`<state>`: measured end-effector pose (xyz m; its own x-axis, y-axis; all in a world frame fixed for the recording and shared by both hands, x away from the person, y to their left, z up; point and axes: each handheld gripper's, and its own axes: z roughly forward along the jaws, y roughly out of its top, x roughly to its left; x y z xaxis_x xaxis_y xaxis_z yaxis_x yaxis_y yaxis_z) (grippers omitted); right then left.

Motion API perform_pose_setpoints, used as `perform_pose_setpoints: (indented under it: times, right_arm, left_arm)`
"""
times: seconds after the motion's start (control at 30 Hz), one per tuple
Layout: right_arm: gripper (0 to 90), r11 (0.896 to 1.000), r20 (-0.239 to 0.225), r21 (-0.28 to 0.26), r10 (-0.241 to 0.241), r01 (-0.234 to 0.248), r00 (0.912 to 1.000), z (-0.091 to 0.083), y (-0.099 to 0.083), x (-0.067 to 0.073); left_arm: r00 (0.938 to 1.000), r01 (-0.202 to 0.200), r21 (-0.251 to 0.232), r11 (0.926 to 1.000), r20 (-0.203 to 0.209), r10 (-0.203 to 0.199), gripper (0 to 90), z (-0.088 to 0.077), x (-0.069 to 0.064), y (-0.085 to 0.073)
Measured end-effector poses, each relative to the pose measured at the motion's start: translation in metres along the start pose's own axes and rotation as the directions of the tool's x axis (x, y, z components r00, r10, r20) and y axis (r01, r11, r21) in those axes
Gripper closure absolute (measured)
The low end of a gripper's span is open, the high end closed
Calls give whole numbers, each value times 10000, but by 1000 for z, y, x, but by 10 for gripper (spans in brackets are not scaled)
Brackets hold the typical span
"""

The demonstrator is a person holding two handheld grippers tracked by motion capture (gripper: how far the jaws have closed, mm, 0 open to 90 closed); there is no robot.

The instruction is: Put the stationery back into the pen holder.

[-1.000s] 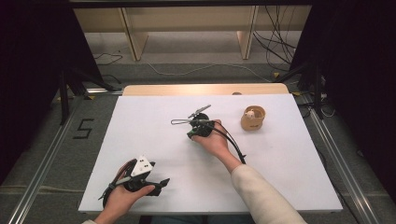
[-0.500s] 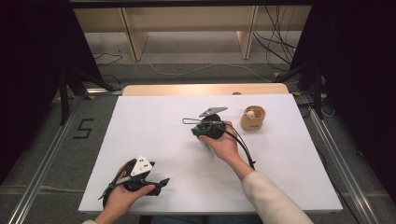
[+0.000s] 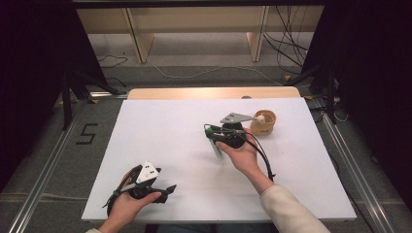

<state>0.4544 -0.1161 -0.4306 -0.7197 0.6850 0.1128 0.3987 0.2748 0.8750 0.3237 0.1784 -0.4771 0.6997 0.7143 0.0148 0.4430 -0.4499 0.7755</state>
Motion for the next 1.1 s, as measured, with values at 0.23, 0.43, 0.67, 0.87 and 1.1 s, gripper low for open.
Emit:
perform_pose_setpoints:
  times: [0.23, 0.43, 0.67, 0.87, 1.1]
  right_arm:
    - [672, 9998, -31, -194, 86, -87, 10000, -7, -2, -1]
    - [673, 9991, -8, -363, 212, -212, 9998, -13, -2, -3]
    - [672, 9967, 154, -744, 323, -310, 9994, -20, 1, -8]
    - [673, 9948, 274, -892, 509, -483, 9983, -25, 2, -13]
    - [672, 9893, 417, -1283, 754, -695, 9963, -34, 6, -21]
  left_arm:
    - [10000, -5, -6, 10000, -23, 5, 194, -2, 0, 0]
    - [10000, 54, -71, 10000, -47, -54, 194, -2, 0, -1]
    - [10000, 48, -70, 10000, -29, -48, 194, -1, 1, 0]
    - [10000, -1, -47, 10000, -73, 1, 194, -2, 1, -1]
    - [10000, 27, -48, 10000, -74, -27, 194, -2, 2, -1]
